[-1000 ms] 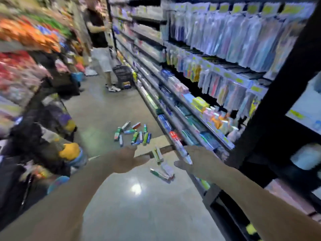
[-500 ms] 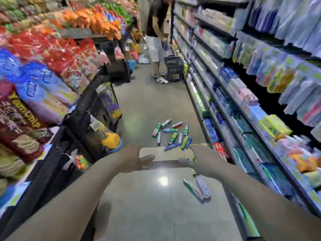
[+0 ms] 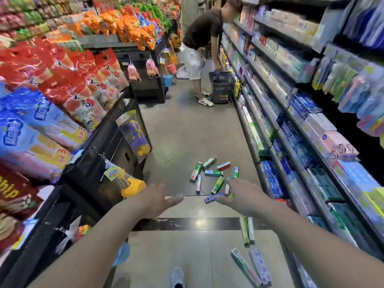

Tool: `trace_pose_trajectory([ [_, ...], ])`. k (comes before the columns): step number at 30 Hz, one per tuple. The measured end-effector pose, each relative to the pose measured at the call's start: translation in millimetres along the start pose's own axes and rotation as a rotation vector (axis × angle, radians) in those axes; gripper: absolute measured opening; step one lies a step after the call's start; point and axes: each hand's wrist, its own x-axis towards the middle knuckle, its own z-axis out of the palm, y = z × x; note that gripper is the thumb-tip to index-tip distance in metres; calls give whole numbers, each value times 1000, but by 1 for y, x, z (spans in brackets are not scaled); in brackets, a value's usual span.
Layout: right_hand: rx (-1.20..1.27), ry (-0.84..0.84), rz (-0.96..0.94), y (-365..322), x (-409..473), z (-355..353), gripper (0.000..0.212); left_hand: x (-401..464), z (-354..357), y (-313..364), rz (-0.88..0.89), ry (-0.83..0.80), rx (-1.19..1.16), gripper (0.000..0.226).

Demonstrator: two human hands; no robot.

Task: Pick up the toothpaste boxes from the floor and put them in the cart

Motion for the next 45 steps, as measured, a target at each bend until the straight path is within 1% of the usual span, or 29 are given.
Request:
trace_pose_trajectory([
  [2, 4, -8, 10, -6, 40, -6, 80, 35, -20, -11, 5, -8, 47, 71],
  [5, 15, -9, 45, -17, 104, -21, 81, 89, -60, -28, 8, -29, 76, 78],
  [9, 47, 5, 87, -27, 165, -43, 74, 150, -104, -39, 55, -53, 96, 81],
  [12, 65, 1, 120, -27, 210, -58, 77, 209, -134, -42, 98, -82, 151, 79],
  [13, 63, -2, 131, -24, 223, -61, 79, 226, -141, -40, 108, -84, 152, 81],
  [16, 85, 2, 173, -10, 256, -67, 81, 274, -155, -28, 135, -96, 140, 89],
  [21, 129, -2, 204, 32, 310, -71, 82, 360, -168, 2, 183, -140, 160, 92],
  [30, 182, -116, 251, 117, 434, -87, 79, 504, -182, 61, 147, -226, 190, 92],
  [34, 199, -149, 294, 145, 483, -81, 79, 566, -171, 75, 139, -246, 177, 89],
  [38, 250, -182, 396, 165, 529, -41, 69, 632, -138, 82, 150, -259, 162, 80],
  [41, 341, -206, 504, 183, 569, 19, 61, 691, -84, 77, 137, -305, 141, 74],
  [45, 452, -227, 615, 204, 623, 133, 52, 768, 23, 56, 76, -365, 59, 61],
])
